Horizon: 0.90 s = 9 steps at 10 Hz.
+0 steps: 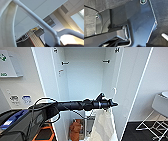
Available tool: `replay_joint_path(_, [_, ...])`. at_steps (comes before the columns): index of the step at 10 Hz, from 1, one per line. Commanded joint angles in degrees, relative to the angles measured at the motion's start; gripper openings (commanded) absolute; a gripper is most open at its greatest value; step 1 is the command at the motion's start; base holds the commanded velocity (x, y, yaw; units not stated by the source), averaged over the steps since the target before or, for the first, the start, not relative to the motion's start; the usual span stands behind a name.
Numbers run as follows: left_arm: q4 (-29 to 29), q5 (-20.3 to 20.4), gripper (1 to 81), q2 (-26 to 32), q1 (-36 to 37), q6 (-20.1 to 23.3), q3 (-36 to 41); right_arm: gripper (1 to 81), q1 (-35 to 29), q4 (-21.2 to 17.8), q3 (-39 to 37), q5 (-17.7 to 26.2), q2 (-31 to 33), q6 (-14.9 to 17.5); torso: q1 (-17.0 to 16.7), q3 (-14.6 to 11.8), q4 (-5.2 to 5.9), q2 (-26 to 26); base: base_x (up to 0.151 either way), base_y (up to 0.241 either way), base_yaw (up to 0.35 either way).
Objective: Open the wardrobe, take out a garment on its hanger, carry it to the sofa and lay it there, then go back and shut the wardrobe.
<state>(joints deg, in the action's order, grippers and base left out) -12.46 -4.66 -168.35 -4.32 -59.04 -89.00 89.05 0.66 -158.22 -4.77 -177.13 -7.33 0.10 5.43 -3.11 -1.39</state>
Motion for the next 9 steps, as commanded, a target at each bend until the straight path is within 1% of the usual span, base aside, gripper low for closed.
replay_joint_path(1, [-1.6, 2.46, 1.0, -0.15, 11.21, 0.5, 0.85, 81.1, -2.08, -0.22, 0.47, 3.18, -0.18, 0.03, 0.0, 0.0, 0.02, 0.0, 0.0, 0.0, 0.0])
replay_joint_path(2, [-1.43, 2.46, 1.0, -0.15, 11.21, 0.51, 0.76, 81.1, -2.16, -0.22, 0.39, 3.18, -0.18, 0.03, 0.0, 0.0, 0.0, 0.0, 0.0, 0.0, 0.0])
replay_joint_path(3, [-1.16, 2.46, 1.0, -0.06, 11.21, 0.5, 0.67, 81.1, -2.08, -0.22, 0.38, 3.18, -0.18, 0.03, 0.0, 0.0, 0.02, 0.0, 0.0, 0.0, -0.145])
replay_joint_path(9, [-0.99, 2.02, 1.0, 0.91, 11.21, 0.42, 1.2, 81.1, -1.99, -0.31, 0.38, 3.1, -0.09, 0.03, 0.02, 0.0, 0.02, 0.0, 0.0, 0.0, -0.263])
